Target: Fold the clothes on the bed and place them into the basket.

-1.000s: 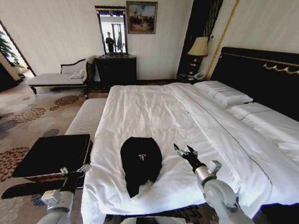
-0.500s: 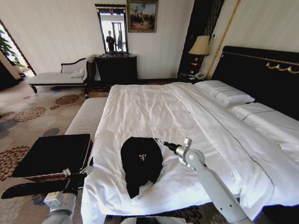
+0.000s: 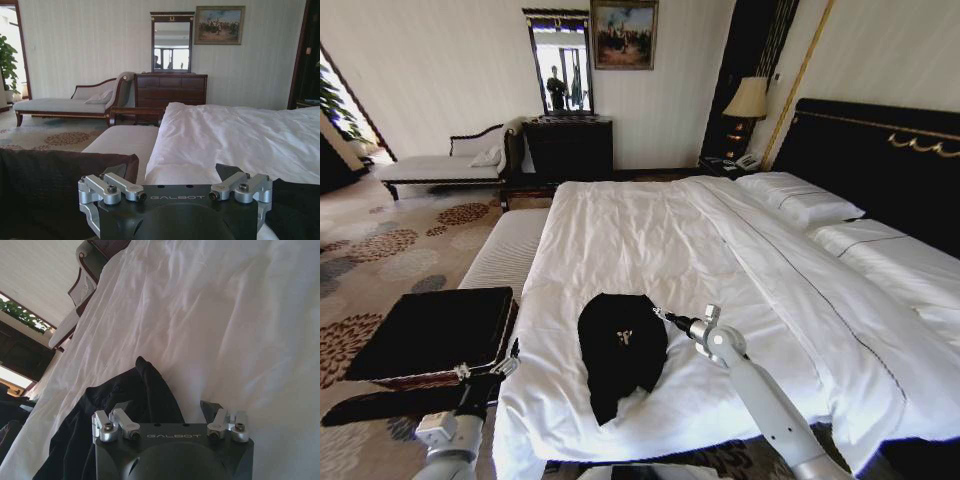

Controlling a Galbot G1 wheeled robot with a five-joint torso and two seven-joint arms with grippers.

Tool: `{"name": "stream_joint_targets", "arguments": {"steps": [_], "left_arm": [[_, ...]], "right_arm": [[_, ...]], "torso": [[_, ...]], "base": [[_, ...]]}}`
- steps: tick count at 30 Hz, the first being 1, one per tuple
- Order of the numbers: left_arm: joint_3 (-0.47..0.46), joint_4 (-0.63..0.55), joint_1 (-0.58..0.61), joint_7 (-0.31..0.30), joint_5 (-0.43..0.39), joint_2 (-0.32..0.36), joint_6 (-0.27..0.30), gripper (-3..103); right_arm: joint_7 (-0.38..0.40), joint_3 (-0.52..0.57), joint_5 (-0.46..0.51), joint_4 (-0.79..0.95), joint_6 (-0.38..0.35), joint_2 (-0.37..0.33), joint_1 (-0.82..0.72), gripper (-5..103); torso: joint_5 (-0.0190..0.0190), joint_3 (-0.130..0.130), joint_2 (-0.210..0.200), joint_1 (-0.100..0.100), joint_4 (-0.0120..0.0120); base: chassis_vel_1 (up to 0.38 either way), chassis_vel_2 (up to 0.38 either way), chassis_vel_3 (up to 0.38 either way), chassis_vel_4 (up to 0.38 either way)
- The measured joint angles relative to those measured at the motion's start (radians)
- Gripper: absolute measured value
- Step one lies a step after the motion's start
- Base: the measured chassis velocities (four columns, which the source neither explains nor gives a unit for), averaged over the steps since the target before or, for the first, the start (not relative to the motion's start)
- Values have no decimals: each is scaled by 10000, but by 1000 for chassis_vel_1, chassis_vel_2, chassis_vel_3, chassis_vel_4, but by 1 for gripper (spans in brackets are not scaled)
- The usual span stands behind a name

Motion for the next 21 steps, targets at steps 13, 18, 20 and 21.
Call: {"name": "stream_joint_targets", "arguments": {"steps": [13, 18, 20, 21], "left_arm": [[-43, 165, -39, 0, -108, 25, -30, 100], [-2, 245, -86, 0, -124, 45, -35, 100], [22, 298, -122, 0, -145, 50, -36, 100], [22, 298, -122, 0, -145, 50, -36, 100]], "right_arm": [[103, -157, -447, -92, 118, 177, -21, 29], [131, -47, -497, -167, 198, 166, 21, 13], [145, -33, -507, -150, 201, 130, 26, 3], [145, -33, -507, -150, 201, 130, 26, 3]], "torso": [[-1, 0, -1, 0, 0], [-1, 0, 0, 1, 0], [-1, 0, 0, 0, 0], [-1, 0, 0, 0, 0]], "base": [[0, 0, 0, 0], [0, 0, 0, 0], [0, 0, 0, 0], [0, 0, 0, 0]]}}
